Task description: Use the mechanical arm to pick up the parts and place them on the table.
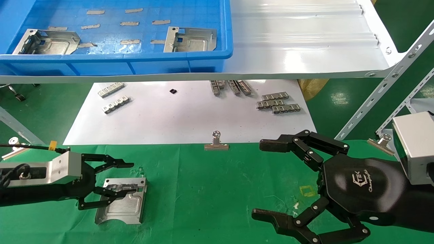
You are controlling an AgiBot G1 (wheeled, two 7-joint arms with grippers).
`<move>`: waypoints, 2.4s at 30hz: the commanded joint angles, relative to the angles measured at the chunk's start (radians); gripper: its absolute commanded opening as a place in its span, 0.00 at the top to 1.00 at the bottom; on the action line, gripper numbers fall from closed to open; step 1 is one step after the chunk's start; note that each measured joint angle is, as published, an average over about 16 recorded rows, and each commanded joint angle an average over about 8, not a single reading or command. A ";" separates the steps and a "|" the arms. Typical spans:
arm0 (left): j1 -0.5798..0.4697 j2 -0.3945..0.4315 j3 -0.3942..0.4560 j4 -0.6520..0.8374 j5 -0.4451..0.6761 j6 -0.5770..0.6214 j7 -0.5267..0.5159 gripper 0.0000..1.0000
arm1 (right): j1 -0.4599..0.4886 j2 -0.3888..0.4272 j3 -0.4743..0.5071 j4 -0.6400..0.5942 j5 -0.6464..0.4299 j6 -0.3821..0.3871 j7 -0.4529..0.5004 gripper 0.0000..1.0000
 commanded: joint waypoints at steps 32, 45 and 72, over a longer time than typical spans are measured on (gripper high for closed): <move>0.198 -0.082 -0.239 -0.424 -0.104 -0.038 -0.343 0.00 | 0.000 0.000 0.000 0.000 0.000 0.000 0.000 0.00; 0.309 -0.127 -0.374 -0.665 -0.160 -0.059 -0.536 0.00 | 0.000 0.000 0.000 0.000 0.000 0.000 0.000 0.00; 0.520 -0.214 -0.630 -1.125 -0.268 -0.099 -0.901 0.00 | 0.000 0.000 0.000 0.000 0.000 0.000 0.000 0.00</move>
